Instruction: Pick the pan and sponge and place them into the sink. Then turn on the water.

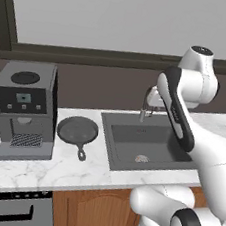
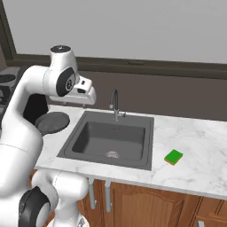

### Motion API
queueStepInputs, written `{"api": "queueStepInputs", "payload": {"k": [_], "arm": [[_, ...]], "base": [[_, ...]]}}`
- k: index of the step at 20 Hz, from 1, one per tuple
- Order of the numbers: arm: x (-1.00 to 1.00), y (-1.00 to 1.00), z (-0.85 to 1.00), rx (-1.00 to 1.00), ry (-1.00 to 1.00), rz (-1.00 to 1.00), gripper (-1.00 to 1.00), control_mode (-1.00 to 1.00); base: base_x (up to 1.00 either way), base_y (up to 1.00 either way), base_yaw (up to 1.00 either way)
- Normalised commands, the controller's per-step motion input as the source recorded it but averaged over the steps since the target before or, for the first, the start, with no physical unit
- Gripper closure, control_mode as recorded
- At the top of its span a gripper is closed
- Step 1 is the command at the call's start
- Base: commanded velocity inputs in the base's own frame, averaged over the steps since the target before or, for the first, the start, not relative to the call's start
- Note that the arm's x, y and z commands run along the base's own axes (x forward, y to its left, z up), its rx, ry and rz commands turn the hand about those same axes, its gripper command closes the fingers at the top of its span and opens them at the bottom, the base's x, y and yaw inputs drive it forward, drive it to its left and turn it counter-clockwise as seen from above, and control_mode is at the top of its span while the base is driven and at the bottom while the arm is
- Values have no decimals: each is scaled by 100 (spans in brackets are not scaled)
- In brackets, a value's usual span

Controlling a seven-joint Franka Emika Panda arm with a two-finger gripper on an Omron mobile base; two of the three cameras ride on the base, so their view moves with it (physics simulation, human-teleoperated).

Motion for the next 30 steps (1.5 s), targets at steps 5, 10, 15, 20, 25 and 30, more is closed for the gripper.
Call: {"api": "queueStepInputs", "payload": {"k": [5, 10, 15, 20, 25, 30], "arm": [[-22, -18, 7, 0, 2, 0, -100, -100], [-18, -22, 5, 0, 1, 0, -100, -100], [-21, 1, 0, -2, 2, 1, -100, -100], [-17, 13, 0, -2, 1, 0, -100, -100], [-2, 27, 0, 0, 0, 0, -100, -100], [11, 30, 0, 1, 7, -1, -100, -100]], "base": [[0, 0, 0], [0, 0, 0], [0, 0, 0], [0, 0, 0], [0, 0, 0], [0, 0, 0]]}}
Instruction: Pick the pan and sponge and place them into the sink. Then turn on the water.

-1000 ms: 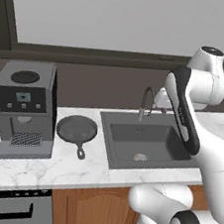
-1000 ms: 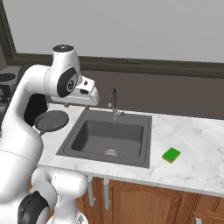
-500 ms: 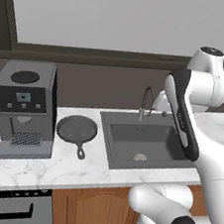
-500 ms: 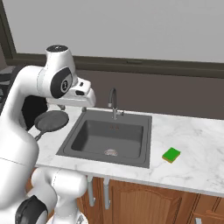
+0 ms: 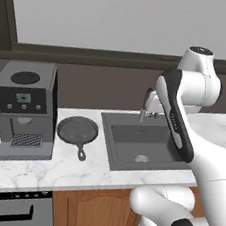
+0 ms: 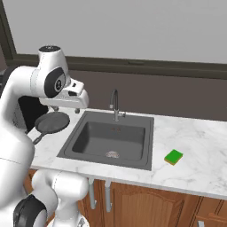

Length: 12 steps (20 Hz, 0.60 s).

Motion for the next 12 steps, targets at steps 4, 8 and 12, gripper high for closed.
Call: {"api": "queueStepInputs", "payload": {"k": [4, 8, 12], "arm": [[13, 32, 0, 1, 9, -1, -100, -100], [13, 29, 0, 2, 10, -1, -100, -100], [5, 28, -6, 3, 4, 0, -100, -100]], "base": [[0, 0, 0], [0, 0, 0], [0, 0, 0]]}}
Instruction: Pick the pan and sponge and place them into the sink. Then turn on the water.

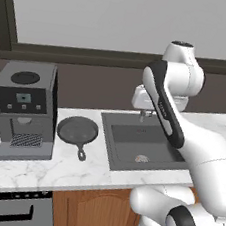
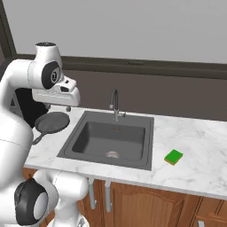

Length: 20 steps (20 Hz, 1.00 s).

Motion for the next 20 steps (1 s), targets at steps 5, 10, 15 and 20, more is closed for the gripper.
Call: {"api": "queueStepInputs", "payload": {"k": [5, 10, 15, 20], "arm": [[1, 29, -14, 4, 0, -1, -100, -100], [6, 29, -13, 5, 2, 0, -100, -100], [6, 28, -13, 4, 6, 0, -100, -100], [8, 22, -14, 0, 11, 0, -100, -100]], "base": [[0, 0, 0], [0, 0, 0], [0, 0, 0], [0, 0, 0]]}}
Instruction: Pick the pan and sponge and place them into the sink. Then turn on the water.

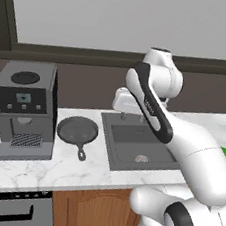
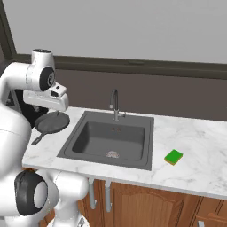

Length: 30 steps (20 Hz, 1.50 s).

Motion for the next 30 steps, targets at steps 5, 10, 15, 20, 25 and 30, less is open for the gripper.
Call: {"api": "queueStepInputs", "payload": {"k": [5, 10, 15, 20, 25, 30], "arm": [[7, 29, -19, -1, 7, 0, -100, -100], [1, 25, -17, -2, 4, 0, -100, -100], [0, 19, -20, -2, 2, 1, -100, -100], [0, 14, -22, 0, 0, 2, -100, -100], [0, 15, -17, 0, -6, 2, -100, -100], [0, 15, -16, 0, -5, 2, -100, -100]], "base": [[0, 0, 0], [0, 0, 0], [0, 0, 0], [0, 0, 0], [0, 0, 0], [0, 0, 0]]}}
